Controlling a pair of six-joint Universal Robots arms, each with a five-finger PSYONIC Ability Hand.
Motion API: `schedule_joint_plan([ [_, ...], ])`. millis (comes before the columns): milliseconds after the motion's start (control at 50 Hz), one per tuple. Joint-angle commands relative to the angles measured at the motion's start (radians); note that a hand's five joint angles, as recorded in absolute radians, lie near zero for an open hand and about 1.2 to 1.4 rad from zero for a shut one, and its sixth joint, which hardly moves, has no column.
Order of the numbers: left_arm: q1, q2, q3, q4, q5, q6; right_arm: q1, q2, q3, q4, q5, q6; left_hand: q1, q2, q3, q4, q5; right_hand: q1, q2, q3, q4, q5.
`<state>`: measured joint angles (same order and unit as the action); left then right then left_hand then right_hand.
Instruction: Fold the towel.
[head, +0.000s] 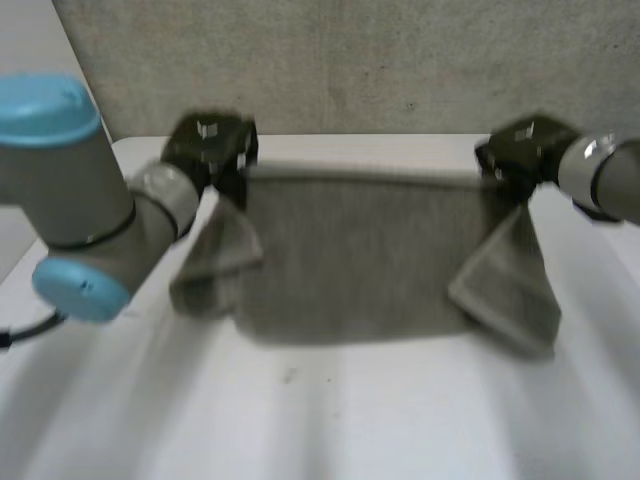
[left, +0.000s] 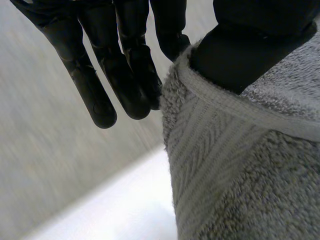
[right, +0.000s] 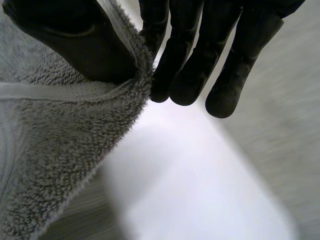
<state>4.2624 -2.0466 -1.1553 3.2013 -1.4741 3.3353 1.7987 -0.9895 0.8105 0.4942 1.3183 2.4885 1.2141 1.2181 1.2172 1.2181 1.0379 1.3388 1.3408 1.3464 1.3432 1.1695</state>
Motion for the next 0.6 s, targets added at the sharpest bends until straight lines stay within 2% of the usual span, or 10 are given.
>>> schedule_joint_plan([
  [20,-0.001,0.046,0.220,0.173,-0.018,-0.003,0.021,-0.054,-0.140,-0.309,0.058,0.015,0.182,0.178,0.179,0.178,0.184,0.057,0.056,0.050,0.053,0.052],
  [60,0.002,0.104,0.220,0.276,-0.050,-0.002,0.024,-0.138,-0.113,-0.438,0.052,0.024,0.182,0.178,0.179,0.178,0.184,0.057,0.056,0.050,0.053,0.052],
  [120,0.005,0.144,0.178,0.336,-0.077,-0.002,0.024,-0.190,-0.062,-0.489,0.042,0.027,0.182,0.178,0.179,0.178,0.184,0.057,0.056,0.050,0.053,0.052],
  [180,0.008,0.155,0.135,0.341,-0.080,0.000,0.024,-0.204,-0.034,-0.473,0.019,0.027,0.182,0.178,0.179,0.178,0.184,0.057,0.056,0.050,0.053,0.052],
  [220,0.019,0.187,-0.008,0.328,-0.075,0.003,0.021,-0.206,0.037,-0.384,-0.060,0.020,0.182,0.178,0.179,0.178,0.184,0.057,0.056,0.050,0.053,0.052],
  [260,0.025,0.212,-0.093,0.322,-0.074,0.004,0.019,-0.206,0.085,-0.331,-0.100,0.010,0.182,0.178,0.179,0.178,0.184,0.057,0.056,0.050,0.053,0.052],
  [320,0.037,0.249,-0.278,0.327,-0.068,0.006,0.015,-0.196,0.195,-0.246,-0.155,-0.026,0.182,0.178,0.179,0.178,0.184,0.057,0.056,0.050,0.053,0.052],
  [420,0.059,0.256,-0.502,0.341,-0.055,0.006,0.011,-0.166,0.399,-0.214,-0.168,-0.153,0.182,0.178,0.179,0.178,0.184,0.057,0.056,0.050,0.053,0.052],
  [500,0.062,0.223,-0.638,0.380,-0.020,0.009,0.013,-0.097,0.554,-0.255,-0.171,-0.224,0.182,0.178,0.179,0.178,0.184,0.057,0.056,0.050,0.053,0.052],
  [600,0.063,0.148,-0.682,0.408,-0.012,0.024,0.011,-0.011,0.639,-0.354,-0.165,-0.203,0.182,0.178,0.179,0.178,0.184,0.057,0.056,0.050,0.053,0.052],
])
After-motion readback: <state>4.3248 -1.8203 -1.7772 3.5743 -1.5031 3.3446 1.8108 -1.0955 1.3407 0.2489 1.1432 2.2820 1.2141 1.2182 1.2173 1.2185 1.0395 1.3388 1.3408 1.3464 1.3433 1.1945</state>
